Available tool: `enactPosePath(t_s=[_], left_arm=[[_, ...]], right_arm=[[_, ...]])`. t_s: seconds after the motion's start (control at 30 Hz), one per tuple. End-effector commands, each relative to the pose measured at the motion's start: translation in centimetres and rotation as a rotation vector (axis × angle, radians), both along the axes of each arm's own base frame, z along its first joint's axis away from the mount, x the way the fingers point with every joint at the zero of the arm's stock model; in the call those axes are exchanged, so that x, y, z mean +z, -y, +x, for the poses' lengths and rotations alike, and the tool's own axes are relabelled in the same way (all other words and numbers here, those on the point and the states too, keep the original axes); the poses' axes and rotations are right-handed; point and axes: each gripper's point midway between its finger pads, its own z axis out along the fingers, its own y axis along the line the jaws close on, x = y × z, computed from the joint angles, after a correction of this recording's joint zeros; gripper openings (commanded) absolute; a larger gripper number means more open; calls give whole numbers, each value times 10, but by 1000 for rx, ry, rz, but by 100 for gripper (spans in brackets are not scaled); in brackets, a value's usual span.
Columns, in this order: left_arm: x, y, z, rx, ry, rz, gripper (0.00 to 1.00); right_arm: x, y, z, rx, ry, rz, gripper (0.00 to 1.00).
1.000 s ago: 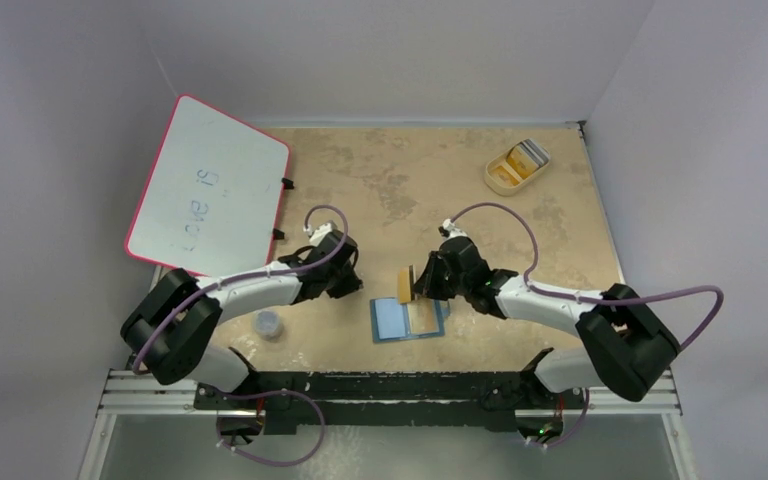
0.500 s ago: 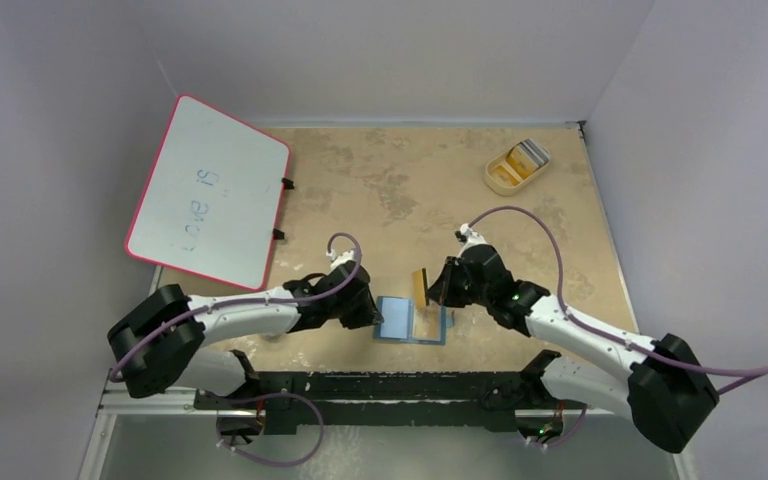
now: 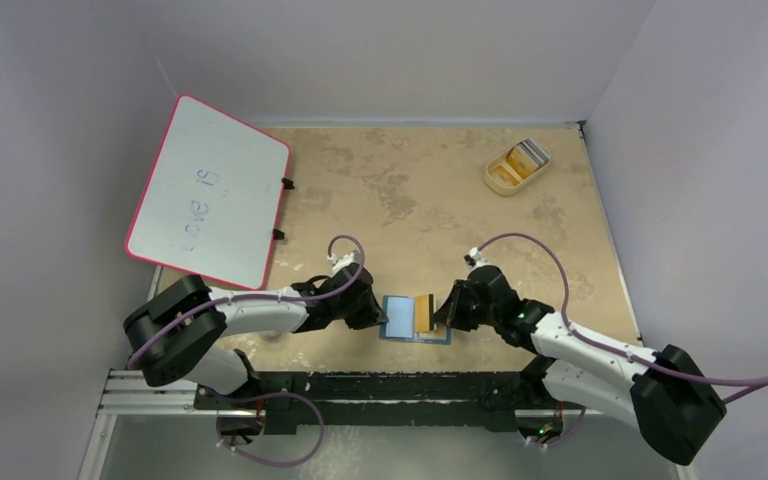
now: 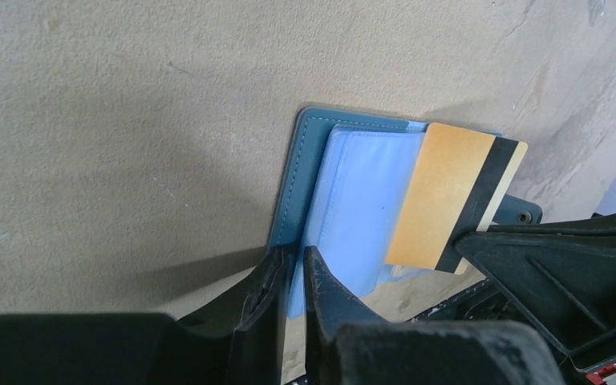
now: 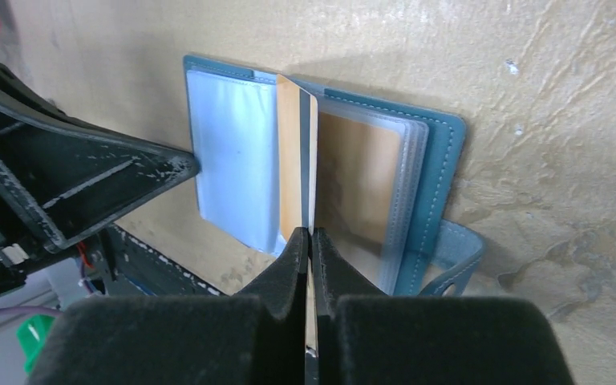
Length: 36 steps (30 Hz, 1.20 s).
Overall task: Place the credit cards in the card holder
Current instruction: Insert the credit card into the card holder.
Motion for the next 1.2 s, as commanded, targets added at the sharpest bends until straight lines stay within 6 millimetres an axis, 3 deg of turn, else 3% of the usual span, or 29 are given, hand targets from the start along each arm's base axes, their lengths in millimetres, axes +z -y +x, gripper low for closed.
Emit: enactPosePath(t_s=[0.0, 0.43, 0.67, 0.9, 1.03, 1.17], left_arm=[[-18, -19, -3, 40, -15, 81, 12], [-23, -21, -3, 53, -15, 86, 16], [-25, -23, -3, 61, -17, 90, 16], [-26, -22, -2, 62, -15, 93, 16], [-22, -18, -2, 64, -12, 74, 16], [-16, -26, 4, 104, 21, 83, 15]], right_arm=[[-4, -1, -2, -40, -30, 25, 0], [-16, -23, -19, 49, -86, 136, 0], [-17, -25, -22, 59, -101, 151, 0], [-20, -12, -24, 36, -93, 89, 0], [-16, -28, -17, 103, -78, 111, 0], [-10, -45, -4, 154, -43, 92, 7]])
